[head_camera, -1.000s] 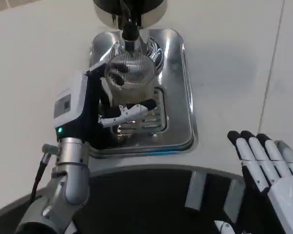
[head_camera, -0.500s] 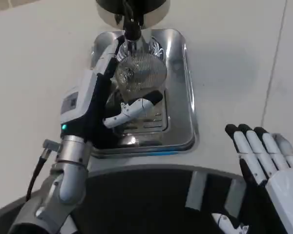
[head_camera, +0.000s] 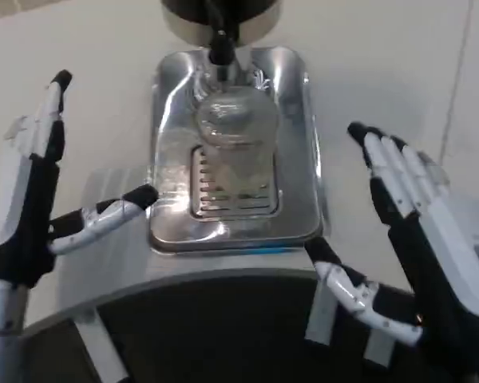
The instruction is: Grasp the cup under the faucet to collect the drink, then remove the cup.
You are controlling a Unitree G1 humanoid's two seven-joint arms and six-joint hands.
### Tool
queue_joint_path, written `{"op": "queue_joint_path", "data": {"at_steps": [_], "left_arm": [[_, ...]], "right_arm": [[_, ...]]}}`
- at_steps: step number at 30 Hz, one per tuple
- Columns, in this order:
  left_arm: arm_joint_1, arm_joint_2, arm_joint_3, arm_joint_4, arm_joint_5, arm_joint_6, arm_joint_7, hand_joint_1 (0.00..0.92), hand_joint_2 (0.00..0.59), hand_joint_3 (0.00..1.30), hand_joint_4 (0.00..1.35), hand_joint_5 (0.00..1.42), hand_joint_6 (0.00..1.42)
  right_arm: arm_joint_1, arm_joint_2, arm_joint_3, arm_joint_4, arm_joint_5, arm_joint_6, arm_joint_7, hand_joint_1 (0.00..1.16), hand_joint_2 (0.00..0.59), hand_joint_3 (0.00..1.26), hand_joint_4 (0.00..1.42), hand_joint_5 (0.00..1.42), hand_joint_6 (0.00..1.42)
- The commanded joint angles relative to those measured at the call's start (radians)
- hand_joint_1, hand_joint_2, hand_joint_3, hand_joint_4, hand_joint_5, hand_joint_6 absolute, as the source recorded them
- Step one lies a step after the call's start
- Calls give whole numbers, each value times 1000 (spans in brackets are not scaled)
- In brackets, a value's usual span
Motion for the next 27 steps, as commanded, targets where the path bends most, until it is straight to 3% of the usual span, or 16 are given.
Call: {"op": "queue_joint_path", "data": {"at_steps": [1, 4, 8, 14, 20, 27], "left_arm": [[179, 49, 1, -194, 96, 68, -75, 0, 6, 0, 0, 0, 0], [280, 63, -7, -300, 163, 104, -117, 0, 3, 0, 0, 0, 0], [359, 67, -12, -371, 221, 135, -165, 0, 8, 0, 0, 0, 0], [390, 52, -6, -419, 242, 165, -191, 0, 12, 0, 0, 0, 0], [421, 54, 20, -462, 219, 177, -207, 0, 18, 0, 0, 0, 0], [482, 46, 57, -488, 206, 155, -180, 0, 11, 0, 0, 0, 0]], "right_arm": [[-114, 35, 3, 17, 113, 60, 61, 386, 418, 0, 0, 0, 0], [-195, 56, -3, 44, 186, 104, 80, 432, 424, 0, 0, 0, 0], [-348, 114, -7, 92, 298, 205, 103, 449, 437, 0, 0, 0, 0], [-551, 133, -26, 216, 438, 269, 114, 456, 450, 0, 0, 0, 0], [-723, 128, -58, 363, 587, 237, 102, 457, 453, 0, 0, 0, 0], [-779, 138, -54, 397, 709, 181, 97, 458, 454, 0, 0, 0, 0]]}}
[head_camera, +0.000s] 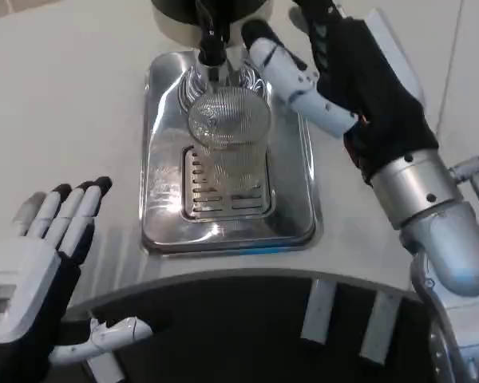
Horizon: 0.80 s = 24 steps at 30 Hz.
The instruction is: Grasp the cup under the faucet to collect the drink, then remove the cup.
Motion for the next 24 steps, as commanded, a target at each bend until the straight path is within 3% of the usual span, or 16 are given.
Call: {"op": "queue_joint_path", "data": {"at_steps": [1, 5, 10, 16, 24], "left_arm": [[43, -13, 21, -23, 14, -12, 30, 0, 12, 0, 0, 0, 0], [45, -21, 14, -15, 12, -11, 26, 0, 15, 0, 0, 0, 0], [45, -24, 16, -3, 8, -17, 28, 0, 15, 0, 0, 0, 0], [53, -24, 23, -2, 4, -23, 29, 0, 15, 0, 0, 0, 0], [54, -22, 29, 6, 2, -26, 29, 0, 17, 0, 0, 0, 0]], "right_arm": [[-11, 11, 14, -29, 57, -34, -14, 458, 454, 0, 0, 0, 0], [48, 12, 55, -140, 71, 10, -9, 456, 450, 0, 0, 0, 0], [100, 5, 99, -212, 80, 48, -3, 453, 448, 0, 0, 0, 0], [108, -4, 119, -227, 68, 46, -13, 451, 446, 0, 0, 0, 0], [131, 26, 154, -203, 88, 45, -27, 450, 446, 0, 0, 0, 0]]}}
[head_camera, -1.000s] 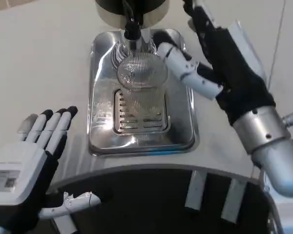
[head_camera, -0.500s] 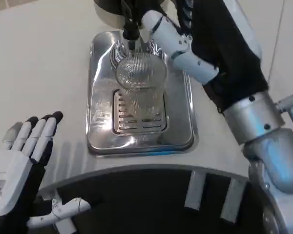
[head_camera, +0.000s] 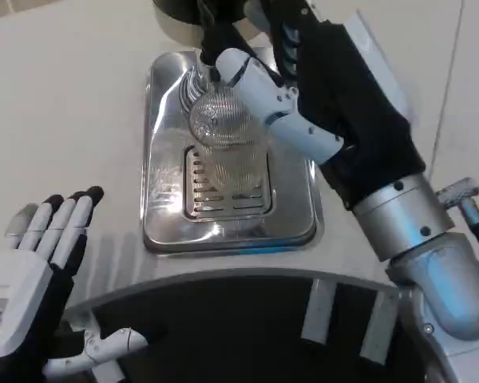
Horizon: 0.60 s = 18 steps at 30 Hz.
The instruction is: Grasp the cup under the faucet to collect the drink, then remove the cup.
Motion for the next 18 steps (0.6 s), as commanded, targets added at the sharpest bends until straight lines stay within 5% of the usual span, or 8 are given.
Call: {"op": "queue_joint_path", "data": {"at_steps": [1, 18], "left_arm": [[13, -2, 12, 14, 0, -7, 9, 0, 18, 0, 0, 0, 0], [-15, -12, 7, 65, -11, -26, 11, 0, 28, 0, 0, 0, 0]], "right_arm": [[40, 18, 37, -13, 16, -6, -8, 449, 447, 0, 0, 0, 0], [48, 10, 80, -43, 20, 48, 1, 410, 433, 0, 0, 0, 0]]}}
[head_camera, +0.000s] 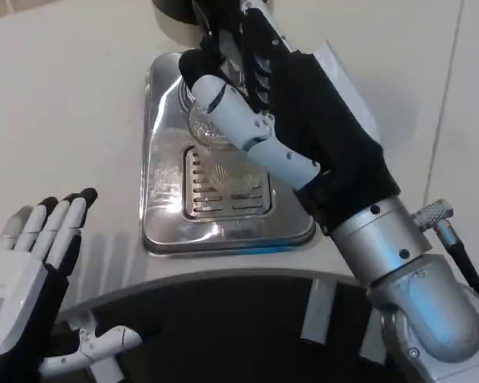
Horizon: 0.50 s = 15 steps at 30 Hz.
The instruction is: Grasp the cup under the faucet to collect the drink, then remove the cup.
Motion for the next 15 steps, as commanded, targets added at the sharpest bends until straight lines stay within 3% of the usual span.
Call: {"op": "queue_joint_path", "data": {"at_steps": [1, 6, 11, 15], "left_arm": [[4, -5, -1, 20, -7, -9, 11, 0, 29, 0, 0, 0, 0], [1, -5, 2, 27, -12, -15, 14, 0, 32, 0, 0, 0, 0], [-3, -7, 4, 49, -22, -37, 30, 0, 33, 0, 0, 0, 0], [-12, -8, 2, 66, -25, -51, 35, 0, 33, 0, 0, 0, 0]], "right_arm": [[-11, 0, 7, -11, -3, 23, 0, 409, 433, 0, 0, 0, 0], [-49, -2, 10, 11, -2, 63, 11, 379, 423, 0, 0, 0, 0], [-129, -55, 33, 12, -49, 154, 53, 225, 426, 0, 0, 0, 0], [-200, -119, 91, -21, -147, 246, 101, 96, 433, 0, 0, 0, 0]]}}
